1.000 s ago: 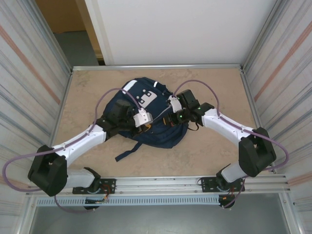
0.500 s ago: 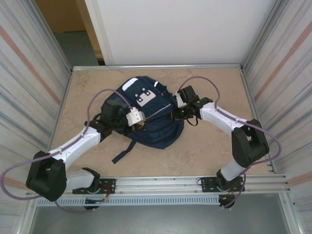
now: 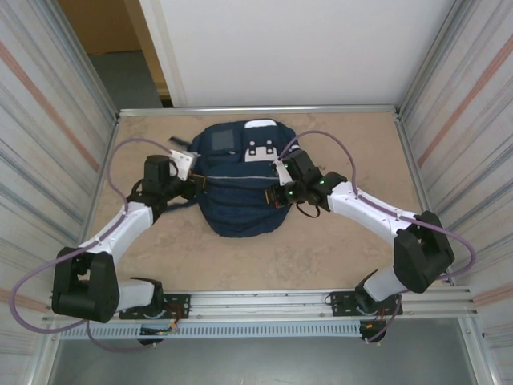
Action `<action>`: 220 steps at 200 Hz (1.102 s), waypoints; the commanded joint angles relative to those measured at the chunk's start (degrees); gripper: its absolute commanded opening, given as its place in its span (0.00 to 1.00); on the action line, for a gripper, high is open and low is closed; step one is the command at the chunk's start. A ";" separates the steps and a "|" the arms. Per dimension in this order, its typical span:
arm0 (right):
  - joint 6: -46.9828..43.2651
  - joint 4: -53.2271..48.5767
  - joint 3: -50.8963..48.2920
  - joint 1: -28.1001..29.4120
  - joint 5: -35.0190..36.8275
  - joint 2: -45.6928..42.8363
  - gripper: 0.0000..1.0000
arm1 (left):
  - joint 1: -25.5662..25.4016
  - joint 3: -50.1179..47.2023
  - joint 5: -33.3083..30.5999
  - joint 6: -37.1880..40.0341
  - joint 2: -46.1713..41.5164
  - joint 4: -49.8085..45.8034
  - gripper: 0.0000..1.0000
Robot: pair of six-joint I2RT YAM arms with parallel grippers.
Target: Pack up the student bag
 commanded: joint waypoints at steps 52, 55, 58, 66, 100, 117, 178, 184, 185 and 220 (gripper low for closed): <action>3.76 6.33 3.08 5.58 -5.24 9.00 0.00 | -6.48 1.95 8.43 -55.97 -5.15 -19.08 0.56; 3.71 6.64 2.91 5.77 -5.40 9.08 0.00 | -7.55 2.28 7.82 -56.43 -5.00 -19.26 0.56; 3.77 6.97 2.84 5.92 -5.59 9.09 0.00 | -8.45 2.65 7.30 -56.80 -4.80 -19.50 0.56; 3.59 7.62 2.43 6.45 -6.02 9.03 0.00 | -10.61 3.95 5.46 -57.70 -4.15 -20.10 0.57; 3.17 10.08 0.46 8.00 -7.40 8.22 0.00 | -14.39 6.88 -0.05 -63.04 -0.33 -19.91 0.57; 2.90 10.46 0.53 8.82 -7.45 8.30 0.00 | -14.65 7.45 -1.11 -64.43 1.89 -19.74 0.56; 2.00 12.42 2.31 13.47 -5.85 10.14 0.00 | -15.20 9.88 -9.72 -64.77 3.53 -21.98 0.48; 1.34 11.85 2.74 13.76 -5.90 10.45 0.00 | -15.37 9.64 -10.77 -65.42 3.41 -22.18 0.47; 1.28 11.74 2.87 13.81 -5.90 10.52 0.00 | -15.34 9.57 -10.93 -65.45 3.37 -22.20 0.47; -2.44 7.41 3.79 14.85 -2.57 10.52 0.00 | -15.75 7.06 -15.66 -61.44 3.62 -18.21 0.10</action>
